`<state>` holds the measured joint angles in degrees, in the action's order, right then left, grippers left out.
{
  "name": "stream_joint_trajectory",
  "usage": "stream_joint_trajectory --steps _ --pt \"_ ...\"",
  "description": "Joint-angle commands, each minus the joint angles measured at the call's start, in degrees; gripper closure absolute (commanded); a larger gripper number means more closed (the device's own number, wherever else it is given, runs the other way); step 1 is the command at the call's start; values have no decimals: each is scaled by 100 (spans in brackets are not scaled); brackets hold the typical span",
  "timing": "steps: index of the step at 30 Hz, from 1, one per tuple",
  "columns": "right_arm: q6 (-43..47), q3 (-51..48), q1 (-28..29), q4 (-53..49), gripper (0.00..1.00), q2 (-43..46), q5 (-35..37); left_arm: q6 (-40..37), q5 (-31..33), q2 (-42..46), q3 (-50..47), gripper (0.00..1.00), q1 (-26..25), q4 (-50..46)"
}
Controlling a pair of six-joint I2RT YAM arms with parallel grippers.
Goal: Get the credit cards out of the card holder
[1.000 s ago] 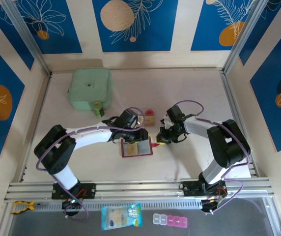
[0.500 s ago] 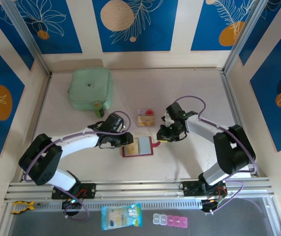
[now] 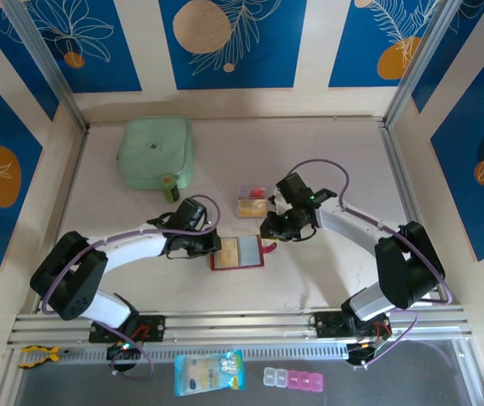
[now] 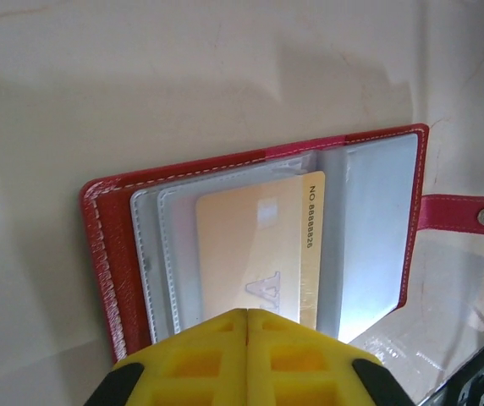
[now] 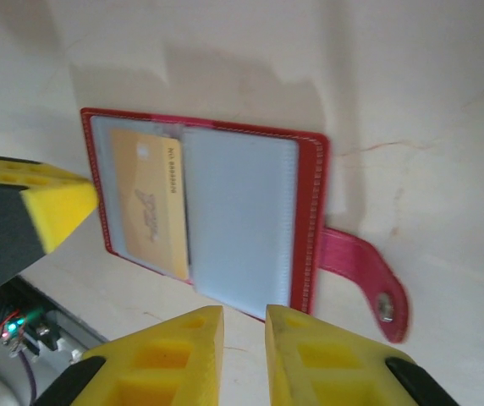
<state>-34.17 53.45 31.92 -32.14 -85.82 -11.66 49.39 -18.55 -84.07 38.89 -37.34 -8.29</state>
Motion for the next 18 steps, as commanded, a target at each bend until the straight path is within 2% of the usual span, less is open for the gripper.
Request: stream_joint_trajectory --steps 1,18 --pt "-310 182 202 251 79 -240 -331 -54 -136 -109 -40 96 52 53" --pt "-685 473 859 818 79 -1238 -521 -105 -85 -152 -242 100 56 -34"
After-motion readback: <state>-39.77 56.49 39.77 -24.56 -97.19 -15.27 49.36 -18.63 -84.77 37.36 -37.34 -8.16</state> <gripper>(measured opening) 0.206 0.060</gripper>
